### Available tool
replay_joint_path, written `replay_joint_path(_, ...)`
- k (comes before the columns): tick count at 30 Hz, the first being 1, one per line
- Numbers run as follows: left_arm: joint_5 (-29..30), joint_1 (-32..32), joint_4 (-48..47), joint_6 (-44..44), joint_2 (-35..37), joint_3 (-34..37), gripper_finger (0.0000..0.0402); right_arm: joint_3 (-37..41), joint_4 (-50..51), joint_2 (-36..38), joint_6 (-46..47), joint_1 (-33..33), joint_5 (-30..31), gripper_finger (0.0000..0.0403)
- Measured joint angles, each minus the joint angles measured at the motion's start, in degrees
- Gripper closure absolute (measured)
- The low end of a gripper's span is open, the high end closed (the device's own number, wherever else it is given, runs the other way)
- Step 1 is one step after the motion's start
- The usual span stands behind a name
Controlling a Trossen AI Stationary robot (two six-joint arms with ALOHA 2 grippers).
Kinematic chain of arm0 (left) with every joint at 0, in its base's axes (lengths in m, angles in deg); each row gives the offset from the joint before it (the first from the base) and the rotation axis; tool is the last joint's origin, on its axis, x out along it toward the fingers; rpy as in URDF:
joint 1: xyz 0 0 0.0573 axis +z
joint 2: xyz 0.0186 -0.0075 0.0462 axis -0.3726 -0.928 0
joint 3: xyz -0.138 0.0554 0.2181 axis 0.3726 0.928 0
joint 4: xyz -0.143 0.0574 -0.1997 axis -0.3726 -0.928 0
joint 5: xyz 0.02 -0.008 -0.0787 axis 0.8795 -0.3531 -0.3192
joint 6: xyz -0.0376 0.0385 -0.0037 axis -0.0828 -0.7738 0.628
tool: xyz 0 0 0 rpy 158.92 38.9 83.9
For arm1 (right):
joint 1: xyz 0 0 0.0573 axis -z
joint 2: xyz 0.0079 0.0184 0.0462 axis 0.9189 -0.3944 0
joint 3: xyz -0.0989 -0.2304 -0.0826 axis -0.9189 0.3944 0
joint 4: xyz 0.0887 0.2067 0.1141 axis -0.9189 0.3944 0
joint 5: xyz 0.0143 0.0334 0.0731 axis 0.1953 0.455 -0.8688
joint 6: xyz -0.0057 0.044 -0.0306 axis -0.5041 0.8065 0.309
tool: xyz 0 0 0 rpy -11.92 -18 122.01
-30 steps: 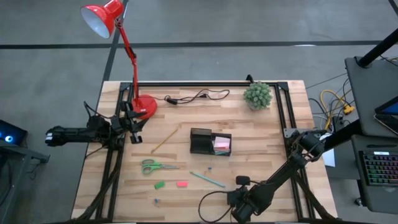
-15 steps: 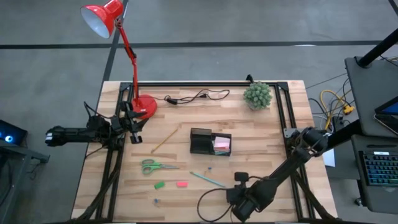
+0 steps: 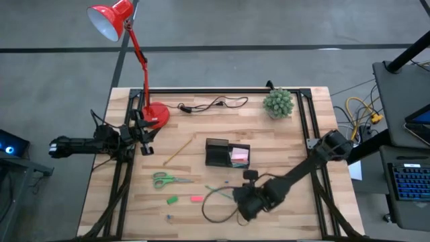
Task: Pick and place office supplies into organizer
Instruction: Put the blue eraser into the black desk organizer
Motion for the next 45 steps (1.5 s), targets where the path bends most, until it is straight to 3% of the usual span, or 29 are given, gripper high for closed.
replay_joint_path(11, 0.0, 0.0, 0.0, -0.02, 0.0, -0.01, 0.0313, -0.01, -6.1, 0.0, -12.59, 12.13, 0.0, 0.0349)
replay_joint_path(21, 0.0, 0.0, 0.0, -0.02, 0.0, -0.01, 0.0313, -0.74, -13.47, -0.1, -24.88, 19.01, -0.46, 0.0349)
replay_joint_path(27, 0.01, 0.0, 0.0, -0.02, 0.0, 0.0, 0.0313, -0.74, -14.46, -1.38, -25.7, 21.92, -3.62, 0.0349)
replay_joint_path(45, 0.0, 0.0, 0.0, -0.02, 0.0, 0.0, 0.0313, -0.74, -14.67, -2.12, -25.99, 22.52, -2.97, 0.0348)
